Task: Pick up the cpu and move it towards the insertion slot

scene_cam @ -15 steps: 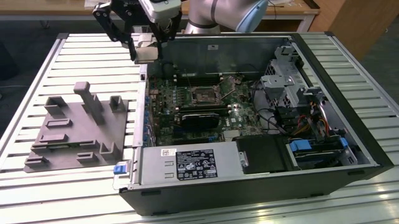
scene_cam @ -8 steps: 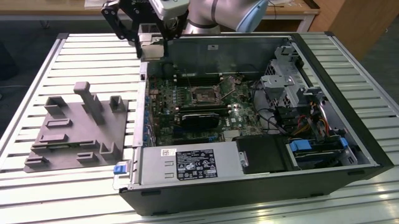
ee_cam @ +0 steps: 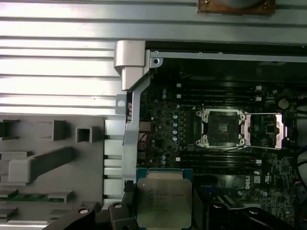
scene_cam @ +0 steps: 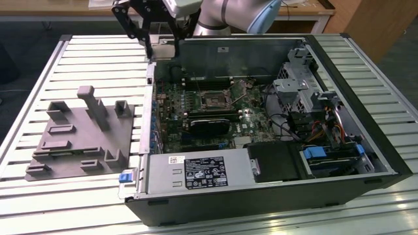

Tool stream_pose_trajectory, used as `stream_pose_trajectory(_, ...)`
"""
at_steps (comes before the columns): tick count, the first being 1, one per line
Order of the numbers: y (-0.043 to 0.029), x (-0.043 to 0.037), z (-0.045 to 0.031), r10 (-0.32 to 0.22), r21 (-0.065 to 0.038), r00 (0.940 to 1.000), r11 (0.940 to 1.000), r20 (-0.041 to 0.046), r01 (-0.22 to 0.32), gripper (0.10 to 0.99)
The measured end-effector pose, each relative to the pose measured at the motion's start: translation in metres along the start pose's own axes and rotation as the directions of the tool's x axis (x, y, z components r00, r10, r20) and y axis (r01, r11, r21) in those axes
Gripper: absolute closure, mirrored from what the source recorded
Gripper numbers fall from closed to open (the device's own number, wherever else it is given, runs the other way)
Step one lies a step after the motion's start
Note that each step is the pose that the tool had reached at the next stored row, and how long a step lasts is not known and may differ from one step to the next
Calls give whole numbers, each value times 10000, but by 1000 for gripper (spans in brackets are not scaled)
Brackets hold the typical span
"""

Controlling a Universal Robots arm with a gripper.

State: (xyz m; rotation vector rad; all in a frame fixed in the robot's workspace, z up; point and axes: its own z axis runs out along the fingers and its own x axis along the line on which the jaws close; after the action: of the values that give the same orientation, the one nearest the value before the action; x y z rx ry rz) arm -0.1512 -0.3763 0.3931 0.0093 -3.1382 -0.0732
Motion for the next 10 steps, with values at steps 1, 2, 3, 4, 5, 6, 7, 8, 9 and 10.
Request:
stream_pose_trajectory(1,13,-17,2,1,0,10000,10000,0,-1,541)
stream_pose_trajectory(2,27,-36,3,1,0,10000,10000,0,-1,541)
stream_pose_trajectory(3,41,-59,4,1,1,10000,10000,0,-1,541)
stream_pose_trajectory(4,54,-83,5,1,2,10000,10000,-1,-1,541)
stream_pose_trajectory(5,67,-106,7,1,0,10000,10000,0,-1,541)
stream_pose_trajectory(6,79,-131,9,0,0,10000,10000,0,0,541)
stream_pose_trajectory(7,88,-157,10,1,0,10000,10000,0,-1,541)
stream_pose_trajectory(8,96,-185,12,1,0,10000,10000,1,-1,541)
stream_pose_trajectory(9,102,-214,13,2,1,10000,10000,0,-2,541)
stream_pose_trajectory(10,109,-245,14,4,1,10000,10000,0,-4,541)
